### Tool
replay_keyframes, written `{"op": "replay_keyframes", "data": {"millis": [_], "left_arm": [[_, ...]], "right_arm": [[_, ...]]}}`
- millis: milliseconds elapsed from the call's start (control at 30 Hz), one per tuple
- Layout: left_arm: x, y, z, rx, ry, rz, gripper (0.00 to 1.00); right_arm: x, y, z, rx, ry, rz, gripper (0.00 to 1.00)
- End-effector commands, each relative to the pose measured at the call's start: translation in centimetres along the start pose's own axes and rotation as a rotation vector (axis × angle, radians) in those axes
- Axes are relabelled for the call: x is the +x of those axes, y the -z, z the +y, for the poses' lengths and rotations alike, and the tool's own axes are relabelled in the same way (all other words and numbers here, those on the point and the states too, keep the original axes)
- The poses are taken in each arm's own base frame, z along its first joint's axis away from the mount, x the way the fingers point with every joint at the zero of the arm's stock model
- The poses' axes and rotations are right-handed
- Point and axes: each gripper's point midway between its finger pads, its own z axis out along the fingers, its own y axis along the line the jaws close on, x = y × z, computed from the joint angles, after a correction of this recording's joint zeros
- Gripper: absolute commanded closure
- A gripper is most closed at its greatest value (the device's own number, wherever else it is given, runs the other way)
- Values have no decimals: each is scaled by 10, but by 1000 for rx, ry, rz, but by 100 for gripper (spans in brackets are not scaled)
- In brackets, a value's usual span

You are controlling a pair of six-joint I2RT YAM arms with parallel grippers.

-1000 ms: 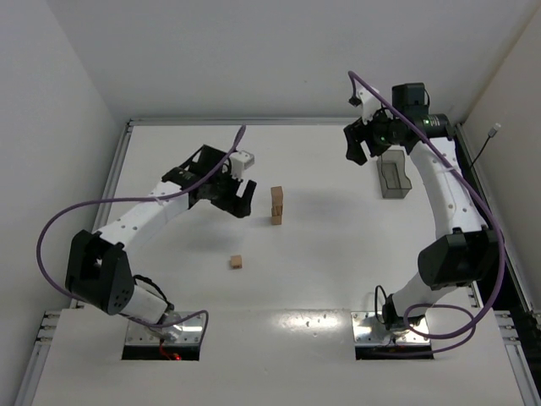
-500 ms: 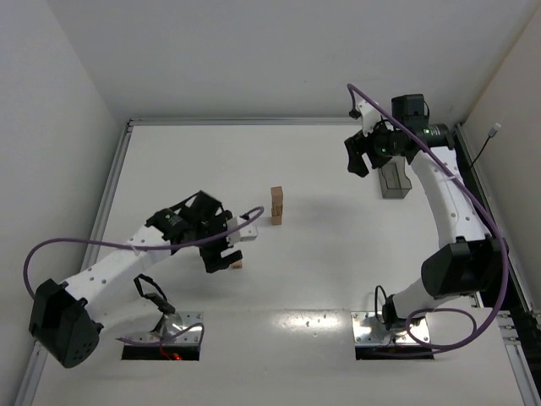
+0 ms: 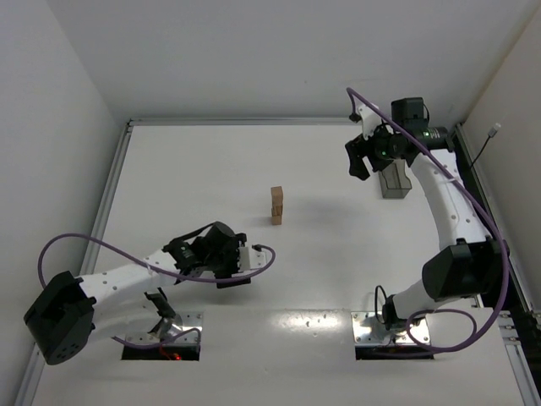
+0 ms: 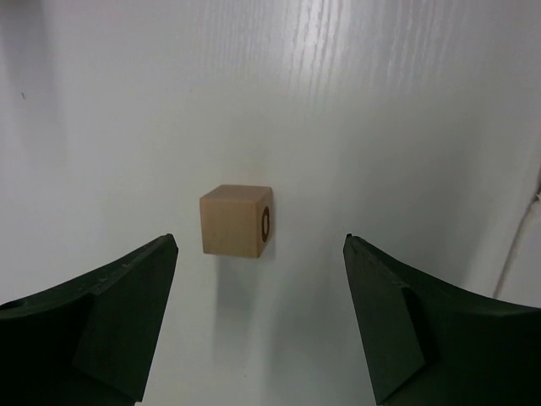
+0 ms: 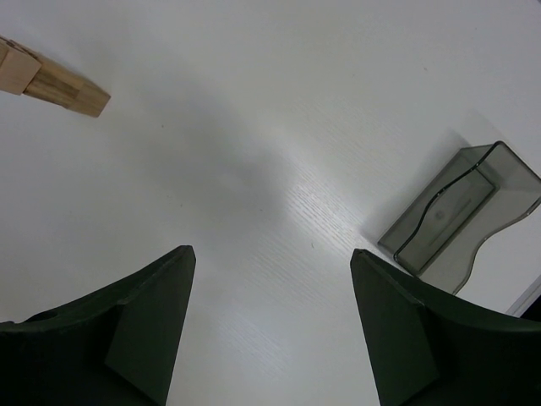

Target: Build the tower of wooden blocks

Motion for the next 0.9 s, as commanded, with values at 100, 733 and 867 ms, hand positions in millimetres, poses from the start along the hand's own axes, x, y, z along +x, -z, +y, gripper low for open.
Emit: {"op": "replay_keyframes", "data": {"millis": [100,733,867], "left_arm": [[-27,-10,22,-91,-49,-78,23],[-15,-26,33,-54,5,-32,29],[-14,-28,33,-26,26,-27,41]], "right_arm": [[0,7,-2,29,13,-18,29],[-3,0,-5,14,17,-8,29],[-3,0,-5,14,17,-8,29]]}}
